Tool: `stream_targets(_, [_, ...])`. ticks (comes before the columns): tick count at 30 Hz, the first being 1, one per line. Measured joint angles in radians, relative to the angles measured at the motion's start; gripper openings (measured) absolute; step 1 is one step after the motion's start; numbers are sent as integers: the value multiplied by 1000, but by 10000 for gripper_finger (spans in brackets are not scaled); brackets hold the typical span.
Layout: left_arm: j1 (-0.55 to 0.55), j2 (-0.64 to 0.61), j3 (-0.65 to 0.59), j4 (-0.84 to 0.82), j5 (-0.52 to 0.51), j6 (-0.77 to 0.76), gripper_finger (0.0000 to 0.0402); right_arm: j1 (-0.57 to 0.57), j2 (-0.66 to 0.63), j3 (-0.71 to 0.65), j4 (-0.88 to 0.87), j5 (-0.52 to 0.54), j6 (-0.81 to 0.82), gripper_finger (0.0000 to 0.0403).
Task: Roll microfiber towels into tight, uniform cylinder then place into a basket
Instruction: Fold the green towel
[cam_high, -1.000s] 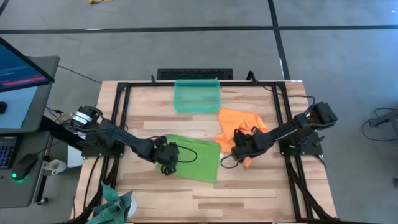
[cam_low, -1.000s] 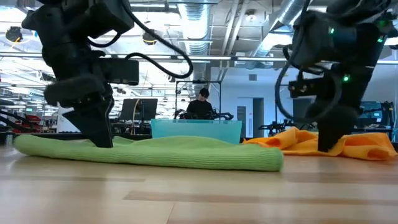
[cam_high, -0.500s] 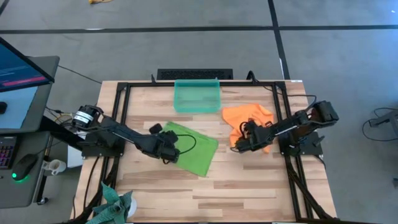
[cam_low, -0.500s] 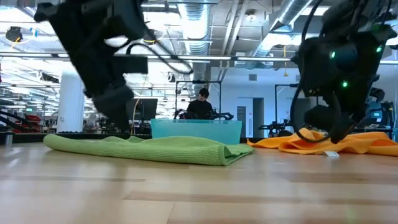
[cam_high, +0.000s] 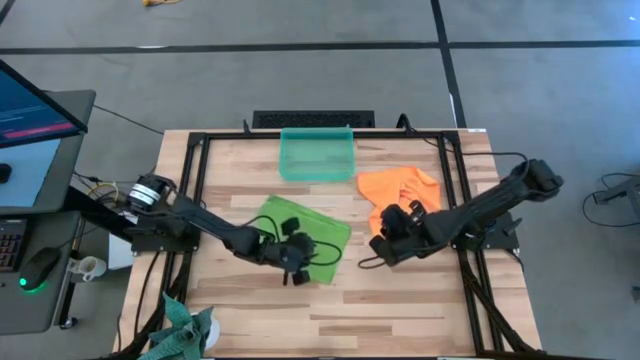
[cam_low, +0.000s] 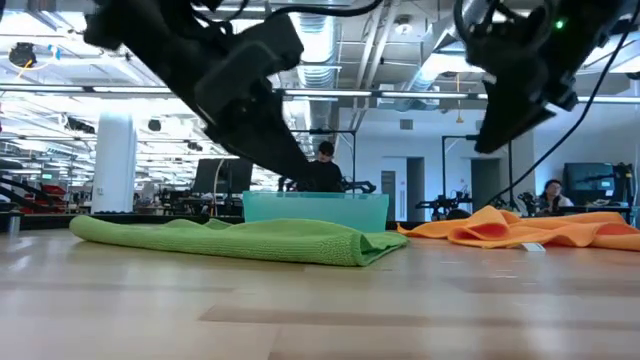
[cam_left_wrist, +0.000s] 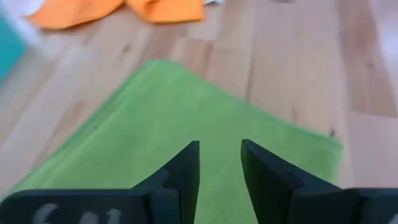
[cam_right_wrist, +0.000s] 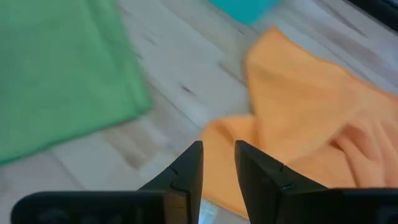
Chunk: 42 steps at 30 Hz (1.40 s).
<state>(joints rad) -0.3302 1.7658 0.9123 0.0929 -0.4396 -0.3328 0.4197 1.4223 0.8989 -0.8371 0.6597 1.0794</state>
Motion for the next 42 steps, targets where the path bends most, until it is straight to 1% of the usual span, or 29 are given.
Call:
stream_targets(2, [2,42,11,46,21,20,109,6,-3,2,23,0,-36,116])
stream_targets(5, [6,98,43,52,48,22,109,1,-9,2,34,1,-65,116])
stream_targets(7, [10,135,69,53,86,31,109,-12,-8,2,30,0,-67,116])
stream_targets(9, [10,165,99,19,140,41,109,-25,-8,2,29,0,-67,116])
stream_targets(13, [10,201,162,-112,225,49,109,-44,-8,2,28,0,-68,116])
stream_targets(17, [-10,208,218,-237,311,44,109,-50,-8,2,30,0,-68,116])
stream_targets(22, [-98,209,267,-339,462,133,109,-49,-8,2,36,0,-67,116])
stream_targets(25, [-155,211,321,-475,481,152,109,-49,-8,2,38,0,-67,116])
stream_targets(27, [-182,213,370,-598,462,118,109,-49,-8,2,38,0,-67,116])
stream_targets(29, [-203,213,425,-720,401,59,109,-49,-8,2,41,0,-67,116])
stream_targets(34, [-245,213,510,-958,150,-71,109,-49,-8,1,55,-3,-66,116])
stream_targets(39, [-260,213,515,-1100,-124,-107,109,-47,-7,1,67,-4,-66,116])
stream_targets(40, [-252,213,510,-1113,-162,-124,109,-47,-7,1,68,-4,-61,116])
stream_targets(41, [-242,213,503,-1127,-172,-140,109,-45,-7,1,68,-4,-58,116])
stream_targets(42, [-227,213,496,-1143,-158,-154,109,-43,-7,1,68,-4,-58,116])
